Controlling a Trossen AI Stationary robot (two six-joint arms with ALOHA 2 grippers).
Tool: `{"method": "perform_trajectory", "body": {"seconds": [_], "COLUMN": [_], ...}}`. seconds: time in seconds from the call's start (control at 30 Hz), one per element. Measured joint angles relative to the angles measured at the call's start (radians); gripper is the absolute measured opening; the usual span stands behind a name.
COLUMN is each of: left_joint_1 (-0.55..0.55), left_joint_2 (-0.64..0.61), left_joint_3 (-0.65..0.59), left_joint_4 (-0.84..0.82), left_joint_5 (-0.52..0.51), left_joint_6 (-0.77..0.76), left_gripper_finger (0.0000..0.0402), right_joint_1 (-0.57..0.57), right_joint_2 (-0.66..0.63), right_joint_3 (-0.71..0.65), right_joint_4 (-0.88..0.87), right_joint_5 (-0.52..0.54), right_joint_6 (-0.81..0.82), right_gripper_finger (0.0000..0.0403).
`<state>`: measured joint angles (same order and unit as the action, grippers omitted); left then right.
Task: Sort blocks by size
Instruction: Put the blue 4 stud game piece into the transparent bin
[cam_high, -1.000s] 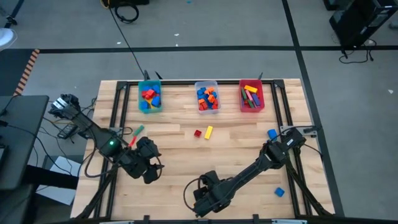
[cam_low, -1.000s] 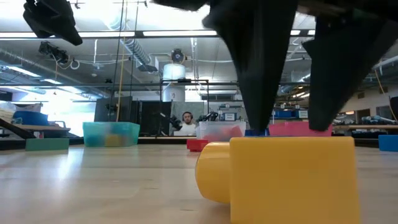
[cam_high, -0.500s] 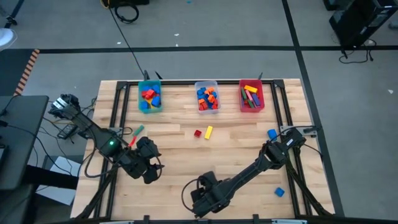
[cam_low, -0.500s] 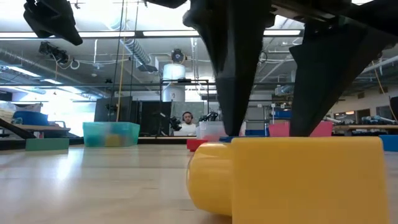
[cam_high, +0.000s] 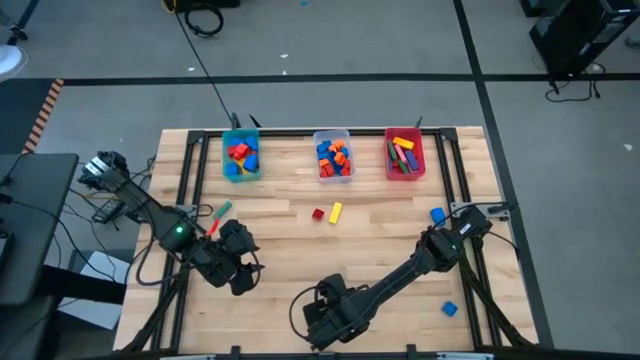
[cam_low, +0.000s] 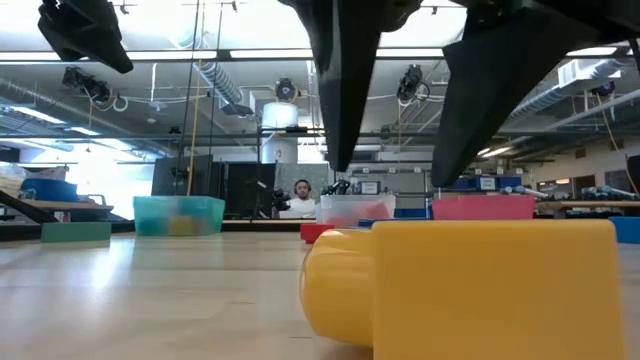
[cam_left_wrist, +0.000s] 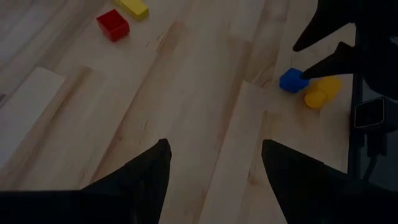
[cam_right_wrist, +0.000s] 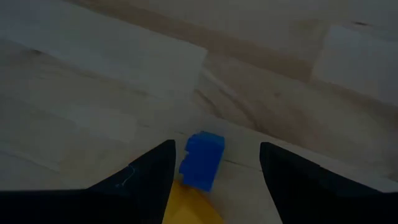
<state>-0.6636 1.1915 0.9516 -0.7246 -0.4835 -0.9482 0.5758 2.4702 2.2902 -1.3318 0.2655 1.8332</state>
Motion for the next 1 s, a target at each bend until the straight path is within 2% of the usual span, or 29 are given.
{"method": "perform_trajectory", "body": {"seconds": [0.33,0.53,0.63,0.83,1.0], "left_joint_1": [0.000,0.000,0.000,0.003,0.003], "left_joint_2": [0.000,0.000,0.000,0.000,0.000], "left_joint_3": [0.000,0.000,0.000,0.000,0.000], "left_joint_4": [0.005,0.026,0.026,0.025,0.029], "left_joint_5": [0.000,0.000,0.000,-0.001,-0.016], "left_joint_6": [-0.002,-0.002,-0.002,0.001,0.062], "left_gripper_finger": [0.0259,0.0259,0.0259,0.0259,0.0259], "right_joint_1": [0.000,0.000,-0.001,-0.004,-0.027], "right_joint_2": [0.000,0.000,0.000,0.000,-0.034], "right_joint_3": [-0.107,-0.152,-0.161,-0.164,-0.166], "right_joint_4": [0.156,0.163,0.156,0.156,0.147], "right_joint_5": [-0.039,-0.054,-0.054,-0.053,-0.043], "right_joint_6": [-0.001,-0.002,-0.011,-0.096,-0.179], "right_gripper_finger": [0.0249,0.0239,0.0211,0.0102,0.0104]}}
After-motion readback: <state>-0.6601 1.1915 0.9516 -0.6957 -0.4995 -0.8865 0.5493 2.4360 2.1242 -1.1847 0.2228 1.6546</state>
